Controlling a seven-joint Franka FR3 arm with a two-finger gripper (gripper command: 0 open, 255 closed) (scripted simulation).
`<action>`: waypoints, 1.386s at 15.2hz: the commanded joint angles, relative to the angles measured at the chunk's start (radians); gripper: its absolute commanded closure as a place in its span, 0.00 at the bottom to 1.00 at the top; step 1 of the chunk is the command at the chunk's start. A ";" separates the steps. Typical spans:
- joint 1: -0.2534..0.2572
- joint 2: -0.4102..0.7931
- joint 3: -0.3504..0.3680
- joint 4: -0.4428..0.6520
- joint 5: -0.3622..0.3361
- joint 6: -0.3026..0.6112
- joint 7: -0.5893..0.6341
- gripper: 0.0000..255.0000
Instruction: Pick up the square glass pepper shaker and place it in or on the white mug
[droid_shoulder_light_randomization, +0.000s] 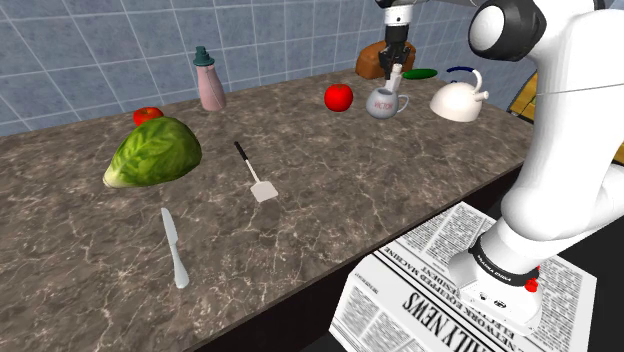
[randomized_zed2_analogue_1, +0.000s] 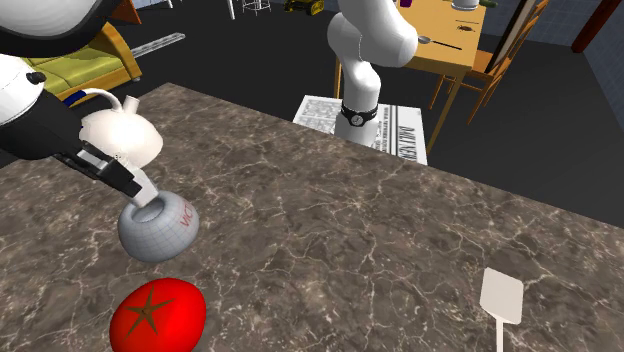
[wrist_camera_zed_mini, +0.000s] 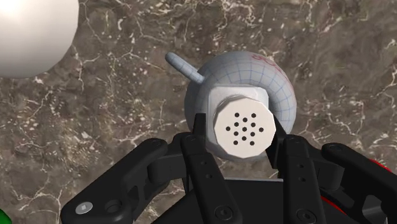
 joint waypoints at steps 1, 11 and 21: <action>0.000 0.000 0.000 -0.014 0.000 0.014 0.000 1.00; 0.000 0.000 0.000 -0.013 0.000 0.014 0.000 0.00; -0.008 0.079 0.002 0.241 0.006 -0.162 -0.004 0.00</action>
